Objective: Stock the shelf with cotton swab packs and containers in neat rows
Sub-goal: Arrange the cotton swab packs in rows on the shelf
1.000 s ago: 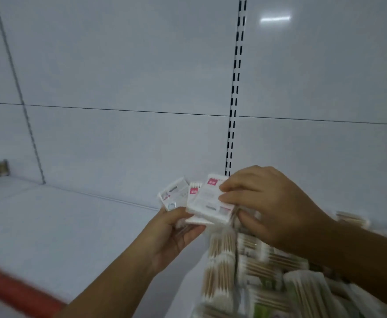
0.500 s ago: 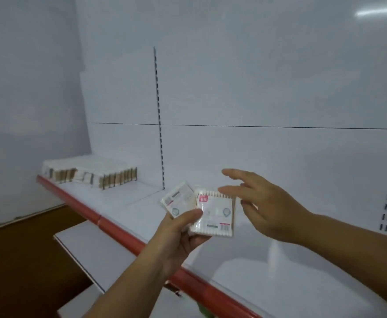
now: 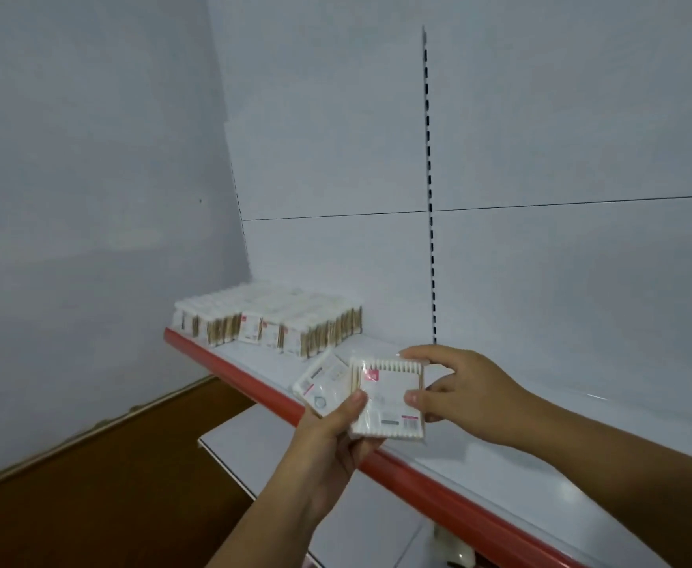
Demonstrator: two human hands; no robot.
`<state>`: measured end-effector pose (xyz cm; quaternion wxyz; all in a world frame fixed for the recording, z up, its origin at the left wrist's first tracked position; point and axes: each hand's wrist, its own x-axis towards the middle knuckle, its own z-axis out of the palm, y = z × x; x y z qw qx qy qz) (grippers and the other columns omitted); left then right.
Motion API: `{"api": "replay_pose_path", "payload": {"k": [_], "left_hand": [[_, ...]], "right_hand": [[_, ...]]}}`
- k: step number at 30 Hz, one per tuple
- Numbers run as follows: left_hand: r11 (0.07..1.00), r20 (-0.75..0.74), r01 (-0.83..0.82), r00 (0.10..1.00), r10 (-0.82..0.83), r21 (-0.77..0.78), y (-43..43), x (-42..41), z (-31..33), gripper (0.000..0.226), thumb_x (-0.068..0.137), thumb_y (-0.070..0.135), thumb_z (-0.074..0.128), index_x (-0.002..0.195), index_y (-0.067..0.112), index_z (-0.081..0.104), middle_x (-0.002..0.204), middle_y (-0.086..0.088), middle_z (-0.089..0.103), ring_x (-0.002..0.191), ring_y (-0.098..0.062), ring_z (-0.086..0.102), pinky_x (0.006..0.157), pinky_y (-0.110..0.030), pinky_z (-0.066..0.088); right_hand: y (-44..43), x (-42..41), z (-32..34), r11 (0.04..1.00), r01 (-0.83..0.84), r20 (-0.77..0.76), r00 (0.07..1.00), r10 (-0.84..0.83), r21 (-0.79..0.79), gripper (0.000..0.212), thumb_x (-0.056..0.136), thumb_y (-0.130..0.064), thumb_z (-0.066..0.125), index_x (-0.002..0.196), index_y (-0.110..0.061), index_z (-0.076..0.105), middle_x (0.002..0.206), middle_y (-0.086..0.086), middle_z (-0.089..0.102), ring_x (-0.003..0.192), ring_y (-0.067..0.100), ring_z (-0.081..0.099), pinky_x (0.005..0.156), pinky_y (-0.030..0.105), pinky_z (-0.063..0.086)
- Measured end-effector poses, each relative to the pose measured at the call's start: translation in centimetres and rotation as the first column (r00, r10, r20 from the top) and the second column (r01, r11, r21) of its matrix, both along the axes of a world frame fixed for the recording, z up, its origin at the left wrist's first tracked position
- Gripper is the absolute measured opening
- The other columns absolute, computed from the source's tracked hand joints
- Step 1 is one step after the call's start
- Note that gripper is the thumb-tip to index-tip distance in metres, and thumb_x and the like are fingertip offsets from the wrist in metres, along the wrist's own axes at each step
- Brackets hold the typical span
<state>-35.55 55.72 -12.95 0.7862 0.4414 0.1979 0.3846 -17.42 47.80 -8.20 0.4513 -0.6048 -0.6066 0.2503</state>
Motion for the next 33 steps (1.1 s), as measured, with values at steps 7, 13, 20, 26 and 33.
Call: {"api": "replay_pose_path", "payload": {"k": [7,13,20,26,33], "left_hand": [[0.988,-0.032,-0.154,0.987,0.155,0.03,12.7,-3.2,0.1,0.067,0.064,0.019,0.077,0.127,0.022,0.054,0.114,-0.014,0.07,0.096,-0.029,0.07,0.06,-0.029,0.057],[0.993,0.057,-0.11,0.992,0.112,-0.044,22.4,-6.0,0.1,0.062,0.072,0.018,0.072,0.131,0.007,0.054,0.118,-0.019,0.067,0.095,-0.028,0.07,0.058,-0.027,0.059],[0.922,0.158,-0.388,0.909,0.386,-0.021,36.1,-12.1,2.9,0.061,0.07,0.02,0.071,0.128,0.008,0.056,0.106,-0.012,0.072,0.08,-0.018,0.072,0.051,-0.021,0.055],[0.968,0.158,-0.229,0.965,0.211,0.104,45.0,-15.1,2.7,0.05,0.07,0.019,0.069,0.119,0.013,0.062,0.103,-0.011,0.073,0.086,-0.023,0.073,0.058,-0.025,0.057],[0.989,0.144,0.129,0.98,-0.138,0.075,47.6,-12.8,0.1,0.044,0.063,0.015,0.075,0.106,0.015,0.07,0.098,-0.012,0.074,0.083,-0.025,0.073,0.057,-0.03,0.058]], "right_hand": [[14.9,-3.5,-0.3,0.998,-0.052,-0.206,0.977,0.058,0.038,0.04,0.078,0.003,0.073,0.103,-0.026,0.063,0.118,-0.007,0.056,0.077,0.022,0.072,0.064,0.03,0.059],[24.4,-5.6,-0.1,0.996,-0.032,-0.282,0.958,0.054,0.082,0.04,0.073,0.012,0.073,0.097,-0.019,0.066,0.106,-0.003,0.065,0.077,0.015,0.071,0.063,0.031,0.059],[32.7,-7.9,0.0,0.94,0.264,0.307,0.896,-0.322,0.216,0.037,0.074,-0.015,0.078,0.085,-0.037,0.051,0.083,-0.022,0.056,0.065,0.001,0.062,0.05,0.008,0.049],[42.3,-13.7,-2.6,0.882,0.329,0.557,0.686,-0.468,0.336,0.037,0.076,-0.03,0.074,0.103,-0.034,0.049,0.082,-0.014,0.054,0.072,0.009,0.055,0.057,0.006,0.039],[48.0,-16.1,-5.4,0.738,0.372,0.655,0.343,-0.673,0.563,0.03,0.065,-0.028,0.083,0.082,-0.011,0.065,0.084,0.01,0.065,0.079,0.029,0.061,0.067,0.04,0.051]]}}
